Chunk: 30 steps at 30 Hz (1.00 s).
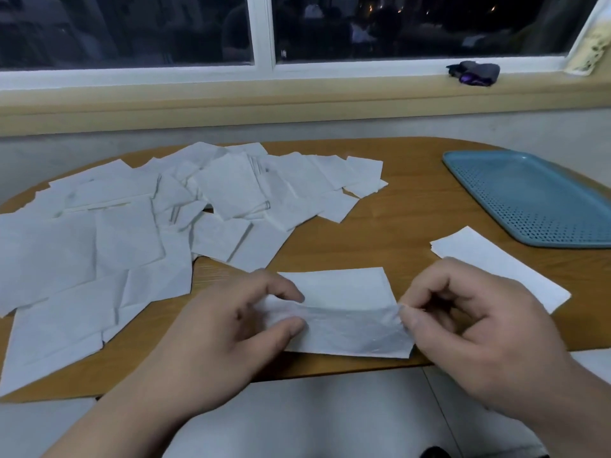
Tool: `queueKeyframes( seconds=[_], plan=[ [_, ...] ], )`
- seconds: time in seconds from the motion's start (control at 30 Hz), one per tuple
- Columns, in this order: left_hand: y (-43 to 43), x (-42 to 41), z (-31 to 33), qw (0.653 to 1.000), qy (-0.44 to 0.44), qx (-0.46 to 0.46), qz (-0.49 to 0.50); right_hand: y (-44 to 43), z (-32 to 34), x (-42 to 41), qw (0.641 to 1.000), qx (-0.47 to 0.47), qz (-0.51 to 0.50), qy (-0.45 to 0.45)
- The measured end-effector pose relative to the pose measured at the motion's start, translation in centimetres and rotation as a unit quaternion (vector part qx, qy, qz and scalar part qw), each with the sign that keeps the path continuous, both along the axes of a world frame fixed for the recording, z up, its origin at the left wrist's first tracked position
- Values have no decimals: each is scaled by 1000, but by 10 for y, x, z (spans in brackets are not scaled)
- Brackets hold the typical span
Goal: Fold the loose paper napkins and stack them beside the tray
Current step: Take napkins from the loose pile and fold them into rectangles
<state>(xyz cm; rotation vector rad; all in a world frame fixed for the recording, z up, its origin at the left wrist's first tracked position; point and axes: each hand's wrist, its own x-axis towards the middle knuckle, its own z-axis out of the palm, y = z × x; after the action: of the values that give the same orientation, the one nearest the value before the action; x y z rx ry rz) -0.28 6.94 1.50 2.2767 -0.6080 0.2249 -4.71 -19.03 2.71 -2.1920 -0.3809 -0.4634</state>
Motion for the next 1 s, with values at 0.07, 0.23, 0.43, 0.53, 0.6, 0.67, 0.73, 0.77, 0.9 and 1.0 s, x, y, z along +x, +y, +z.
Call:
queueKeyframes(
  seconds=[0.07, 0.23, 0.43, 0.53, 0.6, 0.67, 0.73, 0.77, 0.9, 1.0],
  plan=[
    [-5, 0, 0, 999, 21, -16, 28, 3, -3, 7, 999, 31, -39, 11],
    [-14, 6, -11, 996, 57, 24, 66, 3, -15, 27, 990, -82, -84, 83],
    [-11, 15, -23, 992, 2, 102, 80, 5, -25, 19, 967, -252, 9, 36],
    [-6, 14, -24, 993, -6, 99, 64, 5, -36, 14, 950, -302, 49, 63],
    [-2, 13, -24, 995, -13, 92, 38, 4, -40, 13, 945, -317, 52, 59],
    [2, 12, -23, 996, -14, 91, -1, 5, -39, 13, 948, -314, 52, 29],
    [5, 11, -22, 994, -20, 97, -46, 6, -37, 14, 956, -287, 52, 3],
    [5, 10, -21, 993, -21, 99, -65, 6, -36, 14, 961, -273, 46, -8],
    [2, 7, -18, 989, -51, 93, -100, 8, -30, 13, 982, -179, 19, -50],
    [-4, 7, -13, 989, -112, 38, -85, 10, -22, 8, 995, -72, 9, -75]
  ],
)
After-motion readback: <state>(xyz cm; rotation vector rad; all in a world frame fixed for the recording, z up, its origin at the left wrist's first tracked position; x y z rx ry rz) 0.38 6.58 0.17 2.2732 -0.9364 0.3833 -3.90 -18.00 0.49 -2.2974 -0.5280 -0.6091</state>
